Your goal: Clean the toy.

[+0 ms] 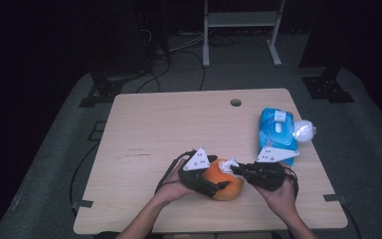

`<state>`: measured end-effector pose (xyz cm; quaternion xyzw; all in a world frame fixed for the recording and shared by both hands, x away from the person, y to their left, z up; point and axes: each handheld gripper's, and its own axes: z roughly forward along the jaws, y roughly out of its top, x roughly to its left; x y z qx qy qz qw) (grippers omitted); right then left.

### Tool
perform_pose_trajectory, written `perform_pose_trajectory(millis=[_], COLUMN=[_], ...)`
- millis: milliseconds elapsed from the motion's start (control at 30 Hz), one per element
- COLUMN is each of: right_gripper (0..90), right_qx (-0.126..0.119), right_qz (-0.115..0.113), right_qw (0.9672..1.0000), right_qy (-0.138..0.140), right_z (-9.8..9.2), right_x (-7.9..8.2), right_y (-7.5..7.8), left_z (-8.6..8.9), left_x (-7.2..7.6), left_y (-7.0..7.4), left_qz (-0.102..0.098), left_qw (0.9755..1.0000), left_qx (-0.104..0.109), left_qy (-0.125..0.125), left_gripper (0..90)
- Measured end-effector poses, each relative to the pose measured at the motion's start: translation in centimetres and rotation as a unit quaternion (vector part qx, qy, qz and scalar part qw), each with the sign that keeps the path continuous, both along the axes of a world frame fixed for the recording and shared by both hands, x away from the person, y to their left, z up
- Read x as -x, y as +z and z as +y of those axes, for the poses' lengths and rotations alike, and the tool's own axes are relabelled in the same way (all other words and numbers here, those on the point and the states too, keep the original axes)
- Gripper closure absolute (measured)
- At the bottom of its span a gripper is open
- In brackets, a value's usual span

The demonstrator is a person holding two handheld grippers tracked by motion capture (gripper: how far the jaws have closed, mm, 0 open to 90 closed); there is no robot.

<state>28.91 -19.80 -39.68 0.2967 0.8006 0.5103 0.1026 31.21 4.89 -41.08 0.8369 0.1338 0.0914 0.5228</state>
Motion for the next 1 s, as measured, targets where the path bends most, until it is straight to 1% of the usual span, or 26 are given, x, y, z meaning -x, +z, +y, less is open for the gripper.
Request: perform_pose_trajectory(millis=[100, 167, 200, 267, 367, 400, 433, 467, 533, 633, 667, 700, 733, 767, 800, 833, 867, 900, 933, 967, 1000], right_gripper=[83.0, 83.0, 83.0, 83.0, 83.0, 83.0, 83.0, 83.0, 82.9, 83.0, 83.0, 83.0, 83.0, 83.0, 83.0, 82.9, 82.9, 83.0, 83.0, 83.0, 83.0], right_qx=[0.000, -0.001, -0.001, -0.001, -0.001, -0.002, -0.002, -0.001, 0.003, 0.001, -0.001, -0.003, -0.003, -0.005, -0.002, 0.005, 0.005, 0.013, 0.014, 0.014, 0.019], right_qz=[0.003, 0.008, 0.013, 0.016, 0.021, 0.025, 0.025, 0.025, 0.022, 0.010, 0.008, -0.003, -0.003, -0.007, -0.020, -0.025, -0.025, -0.027, -0.013, -0.013, -0.004], right_qw=[1.0000, 1.0000, 0.9999, 0.9999, 0.9997, 0.9997, 0.9997, 0.9997, 0.9997, 0.9999, 0.9999, 1.0000, 1.0000, 0.9999, 0.9998, 0.9997, 0.9997, 0.9995, 0.9998, 0.9998, 0.9997], right_qy=[-0.001, -0.001, 0.002, 0.006, 0.008, 0.009, 0.009, 0.007, 0.003, -0.012, -0.013, -0.009, -0.009, -0.005, -0.001, 0.001, 0.001, 0.002, 0.007, 0.007, 0.016], right_z=[-0.1, -0.3, -0.4, -0.5, -0.6, -0.7, -0.7, -0.8, -0.9, -1.4, -1.4, -1.2, -1.2, -1.1, -0.7, -0.5, -0.5, -0.4, -0.4, -0.4, -0.7], right_x=[-0.1, -0.2, -0.2, -0.2, -0.3, -0.3, -0.3, -0.3, -0.4, -0.2, 0.0, 0.3, 0.3, 0.5, 0.7, 0.8, 0.8, 0.8, 0.6, 0.6, 0.5], right_y=[-0.1, -0.3, -0.3, -0.4, -0.4, -0.5, -0.5, -0.5, -0.4, 0.3, 0.5, 0.9, 0.9, 1.1, 1.4, 1.5, 1.5, 1.5, 1.2, 1.2, 1.0], left_z=[0.3, 0.6, 0.7, 0.8, 0.9, 1.0, 0.9, 0.8, 0.3, -0.3, -0.5, -0.8, -0.8, -0.9, -1.2, -1.3, -1.3, -1.2, -1.1, -0.9, -0.4], left_x=[-0.1, -0.3, -0.4, -0.7, -0.8, -0.8, -0.8, -0.7, -0.3, 0.0, 0.2, 0.4, 0.4, 0.5, 0.8, 0.8, 0.8, 0.8, 0.7, 0.6, 0.2], left_y=[0.0, -0.1, -0.2, -0.6, -0.8, -0.8, -0.8, -0.8, -0.9, -0.8, -0.8, -0.8, -0.8, -0.8, -0.7, -0.6, -0.6, -0.6, -0.5, -0.4, -0.4], left_qz=[0.001, 0.003, 0.007, 0.015, 0.019, 0.022, 0.024, 0.021, 0.012, 0.005, 0.000, -0.002, -0.002, -0.006, -0.011, -0.013, -0.013, -0.012, -0.011, -0.006, 0.002], left_qw=[1.0000, 1.0000, 0.9999, 0.9997, 0.9995, 0.9994, 0.9993, 0.9995, 0.9998, 0.9999, 0.9999, 0.9999, 0.9999, 0.9999, 0.9999, 0.9999, 0.9999, 0.9999, 0.9999, 0.9999, 0.9997], left_qx=[0.006, 0.006, 0.011, 0.016, 0.018, 0.018, 0.018, 0.016, 0.015, 0.015, 0.013, 0.016, 0.016, 0.012, 0.008, 0.006, 0.006, 0.007, 0.008, 0.012, 0.024], left_qy=[-0.001, -0.004, -0.005, -0.014, -0.017, -0.019, -0.021, -0.018, -0.006, 0.000, 0.002, 0.004, 0.004, 0.004, 0.005, 0.005, 0.005, 0.002, -0.002, -0.005, -0.008], left_gripper=[11.3, 10.5, 10.1, 10.0, 9.5, 13.1, 13.1, 16.0, 22.3, 25.3, 25.4, 25.6, 25.5, 25.5, 25.4, 24.7, 23.5, 23.5, 19.2, 19.2, 14.4])
